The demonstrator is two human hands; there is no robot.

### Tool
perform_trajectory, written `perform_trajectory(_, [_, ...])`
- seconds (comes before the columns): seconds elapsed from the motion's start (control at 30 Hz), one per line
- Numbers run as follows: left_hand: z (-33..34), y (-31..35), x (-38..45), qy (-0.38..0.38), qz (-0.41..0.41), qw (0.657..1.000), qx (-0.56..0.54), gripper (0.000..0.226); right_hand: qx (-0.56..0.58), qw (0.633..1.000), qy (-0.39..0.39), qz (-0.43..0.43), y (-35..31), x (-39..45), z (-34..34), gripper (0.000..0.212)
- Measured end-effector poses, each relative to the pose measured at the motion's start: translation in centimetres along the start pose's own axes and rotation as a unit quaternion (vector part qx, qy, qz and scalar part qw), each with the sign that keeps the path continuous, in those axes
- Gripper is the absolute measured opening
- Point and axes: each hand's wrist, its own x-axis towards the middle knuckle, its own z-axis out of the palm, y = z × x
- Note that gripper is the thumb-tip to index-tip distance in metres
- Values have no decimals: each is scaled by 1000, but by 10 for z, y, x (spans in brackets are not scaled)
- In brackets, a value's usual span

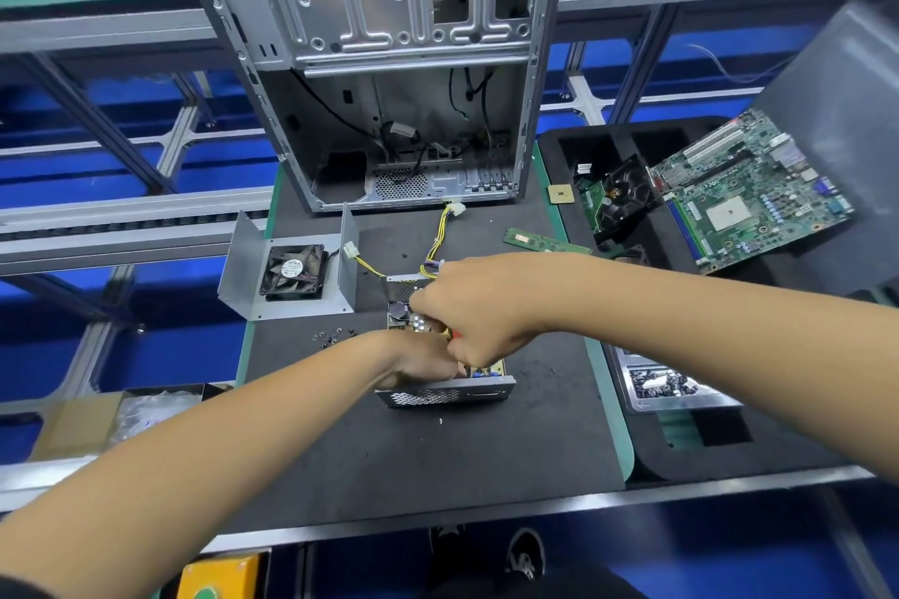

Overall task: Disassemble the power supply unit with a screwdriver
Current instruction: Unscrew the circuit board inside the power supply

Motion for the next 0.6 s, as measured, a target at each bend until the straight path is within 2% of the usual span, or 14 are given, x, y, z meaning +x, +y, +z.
perform_trajectory(0.07, [0, -1, 0, -8, -2, 1000, -19, 32, 17, 1000, 17, -18, 3, -2, 0, 20])
perform_trajectory(0.17, [-1, -1, 2, -3, -8, 1000, -28, 23, 39, 999, 17, -25, 8, -4, 1, 18])
perform_trajectory(0.27, [-3, -3, 1, 0, -10, 1000, 16, 39, 29, 1000, -8, -8, 14, -7, 2, 16])
perform_trajectory(0.37, [-4, -3, -1, -10, -11, 1000, 17, 47, 40, 996, -51, 62, 17, -7, 2, 53])
perform_trajectory(0.4, [-4, -4, -3, -12, -5, 1000, 4, 48, 40, 995, -57, 76, 17, -6, 3, 56])
perform_trajectory(0.47, [-4, -8, -7, 12, 11, 1000, 10, 42, 20, 996, -51, 68, 14, -3, 5, 43])
perform_trajectory(0.53, [-6, -13, -11, 49, 49, 994, 80, 27, 22, 997, -40, 55, 11, -5, 5, 26])
perform_trajectory(0.6, [-12, -20, -17, 89, 106, 983, 124, 21, 16, 999, -28, 41, 10, -7, 2, 15])
